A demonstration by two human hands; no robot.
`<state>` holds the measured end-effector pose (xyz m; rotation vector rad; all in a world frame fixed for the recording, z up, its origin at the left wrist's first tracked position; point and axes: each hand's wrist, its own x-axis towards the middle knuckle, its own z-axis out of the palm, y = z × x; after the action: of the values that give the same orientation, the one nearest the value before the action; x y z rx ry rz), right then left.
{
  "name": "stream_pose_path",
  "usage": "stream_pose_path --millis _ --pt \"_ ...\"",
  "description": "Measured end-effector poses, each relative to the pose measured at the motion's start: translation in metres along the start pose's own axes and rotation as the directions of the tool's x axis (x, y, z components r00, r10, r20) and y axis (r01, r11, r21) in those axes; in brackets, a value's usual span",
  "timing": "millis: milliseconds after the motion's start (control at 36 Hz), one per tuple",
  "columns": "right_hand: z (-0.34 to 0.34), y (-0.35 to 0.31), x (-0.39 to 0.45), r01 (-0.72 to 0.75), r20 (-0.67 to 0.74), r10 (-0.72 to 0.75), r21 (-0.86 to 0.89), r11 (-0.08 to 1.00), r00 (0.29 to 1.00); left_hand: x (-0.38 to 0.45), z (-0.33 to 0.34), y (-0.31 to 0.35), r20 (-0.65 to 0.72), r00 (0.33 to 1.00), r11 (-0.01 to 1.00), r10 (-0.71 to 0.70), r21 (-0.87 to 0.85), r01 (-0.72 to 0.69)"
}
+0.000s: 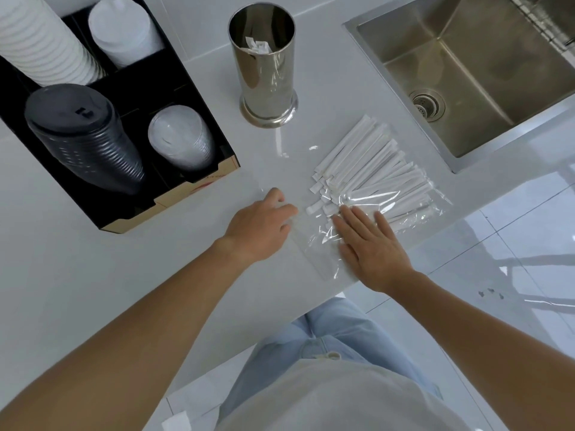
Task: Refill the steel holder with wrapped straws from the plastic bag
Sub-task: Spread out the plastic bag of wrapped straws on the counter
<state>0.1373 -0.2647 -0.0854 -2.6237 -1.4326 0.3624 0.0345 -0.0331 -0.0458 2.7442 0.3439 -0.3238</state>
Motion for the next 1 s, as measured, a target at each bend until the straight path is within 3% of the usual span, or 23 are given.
stream_pose_path --millis 278,444,583,722,806,889,1000 --pt "0.003 0.000 -0.002 0.009 0.000 -0.009 -0.005 1.000 1.000 0.008 0.000 0.022 0.145 0.988 0.999 0.048 0.012 -0.050" --pt "0.002 0.003 -0.002 -0.003 0.080 0.005 -0.018 1.000 0.997 0.011 0.004 0.023 0.137 0.990 0.999 0.032 0.003 -0.033" --pt "-0.002 0.003 -0.002 -0.008 0.115 0.007 0.015 1.000 0.993 -0.001 -0.001 0.015 0.093 0.995 0.988 0.044 -0.149 -0.030" --pt "-0.005 0.003 -0.002 -0.012 0.126 0.009 0.027 1.000 0.992 -0.032 0.004 -0.013 -0.048 0.997 0.946 0.065 -0.314 -0.077" --pt "-0.004 0.004 -0.002 -0.009 0.137 0.007 0.010 1.000 0.991 -0.048 0.005 -0.028 -0.047 0.998 0.916 0.043 -0.396 -0.058" --pt "-0.004 0.003 -0.003 -0.015 0.130 0.014 0.006 1.000 0.991 -0.058 0.005 -0.029 -0.037 0.999 0.847 -0.033 -0.532 0.008" --pt "-0.005 0.001 -0.001 -0.027 0.142 0.025 0.010 1.000 0.990 -0.064 0.005 -0.020 -0.068 0.972 0.672 -0.226 -0.733 0.105"
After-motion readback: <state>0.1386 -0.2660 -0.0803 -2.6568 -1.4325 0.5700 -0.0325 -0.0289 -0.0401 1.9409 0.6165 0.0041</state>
